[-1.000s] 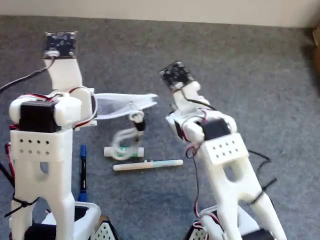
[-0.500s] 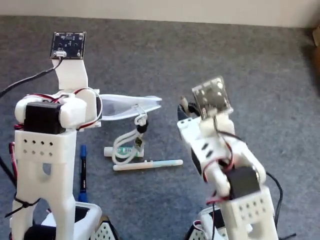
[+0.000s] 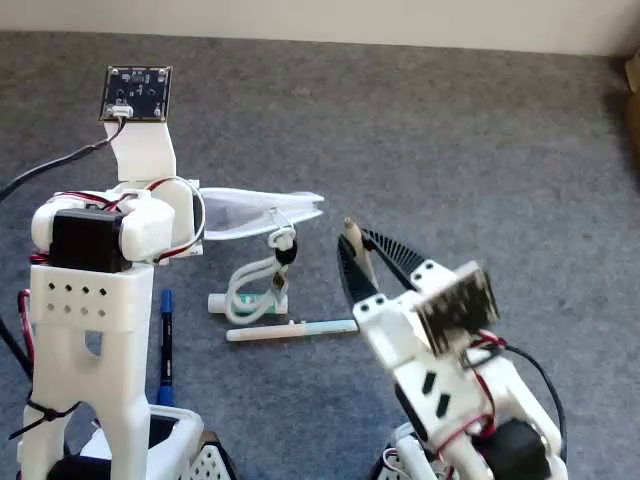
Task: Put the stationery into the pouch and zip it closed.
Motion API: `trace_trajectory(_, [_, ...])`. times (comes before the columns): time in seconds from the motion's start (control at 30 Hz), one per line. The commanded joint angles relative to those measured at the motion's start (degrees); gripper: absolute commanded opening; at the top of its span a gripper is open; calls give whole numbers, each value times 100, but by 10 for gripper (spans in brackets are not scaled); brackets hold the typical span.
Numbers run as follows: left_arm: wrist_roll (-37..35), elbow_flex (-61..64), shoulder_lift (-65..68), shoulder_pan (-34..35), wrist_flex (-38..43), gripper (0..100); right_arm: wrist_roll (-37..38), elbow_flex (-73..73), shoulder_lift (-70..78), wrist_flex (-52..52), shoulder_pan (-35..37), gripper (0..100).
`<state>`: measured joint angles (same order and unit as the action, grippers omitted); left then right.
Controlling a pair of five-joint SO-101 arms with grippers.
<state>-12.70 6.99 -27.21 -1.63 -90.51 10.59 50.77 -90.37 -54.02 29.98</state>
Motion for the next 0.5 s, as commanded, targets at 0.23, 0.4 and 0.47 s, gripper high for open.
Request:
trace_trajectory(0.23, [-35, 110, 22, -127, 97, 7, -44, -31, -541, 1033, 1015, 4])
trace_trajectory(0.4, [-35, 110, 22, -119, 97, 7, -44, -31, -541, 1569, 1464, 4])
trace_trajectory(0.47, [-35, 110, 22, -119, 97, 7, -44, -31, -532, 1719, 1552, 4])
